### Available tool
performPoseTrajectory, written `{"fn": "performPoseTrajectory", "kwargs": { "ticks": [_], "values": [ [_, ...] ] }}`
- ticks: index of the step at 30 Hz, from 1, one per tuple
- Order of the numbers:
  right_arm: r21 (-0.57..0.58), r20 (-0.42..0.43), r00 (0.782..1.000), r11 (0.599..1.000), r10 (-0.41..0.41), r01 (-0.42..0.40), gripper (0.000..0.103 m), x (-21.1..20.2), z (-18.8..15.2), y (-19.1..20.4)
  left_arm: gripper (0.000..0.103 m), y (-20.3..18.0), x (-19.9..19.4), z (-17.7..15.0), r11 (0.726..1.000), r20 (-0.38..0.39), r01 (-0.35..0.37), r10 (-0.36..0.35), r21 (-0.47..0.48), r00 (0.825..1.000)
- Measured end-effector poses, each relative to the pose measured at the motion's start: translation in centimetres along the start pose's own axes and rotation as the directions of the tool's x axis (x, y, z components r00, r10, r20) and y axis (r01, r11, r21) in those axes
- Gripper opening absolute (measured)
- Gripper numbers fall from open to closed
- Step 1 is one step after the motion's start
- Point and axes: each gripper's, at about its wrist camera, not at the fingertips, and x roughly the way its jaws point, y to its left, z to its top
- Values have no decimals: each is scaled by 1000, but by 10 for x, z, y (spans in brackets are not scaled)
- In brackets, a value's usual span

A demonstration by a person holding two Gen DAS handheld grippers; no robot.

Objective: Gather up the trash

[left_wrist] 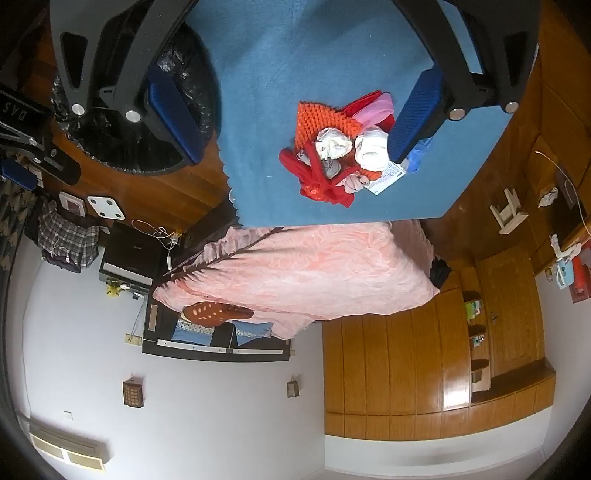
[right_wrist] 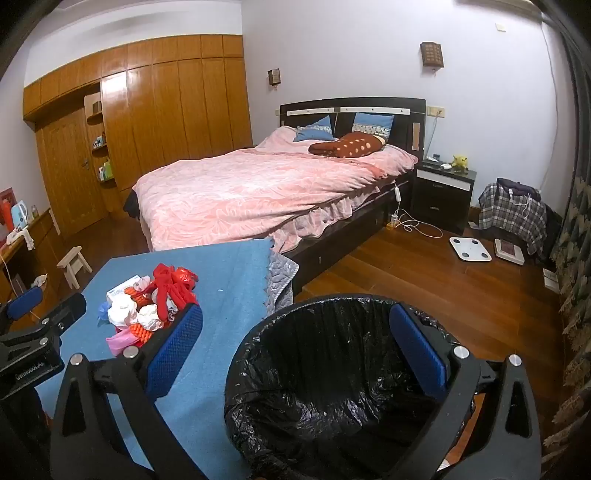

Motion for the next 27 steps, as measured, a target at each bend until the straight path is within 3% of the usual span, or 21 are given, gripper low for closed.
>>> {"fn": "performPoseTrajectory", "kwargs": {
  "ticks": [21, 27],
  "values": [
    [-3, -3, 1000, 1000, 4, -4, 99, 4, 0, -5, 97, 0, 1, 0, 1000, -13, -5, 5, 6, 1000],
    [-8, -4, 1000, 1000, 4, -4, 99, 14, -4, 11, 97, -1, 0, -1, 1000, -18, -6, 6, 4, 1000]
  ]
}}
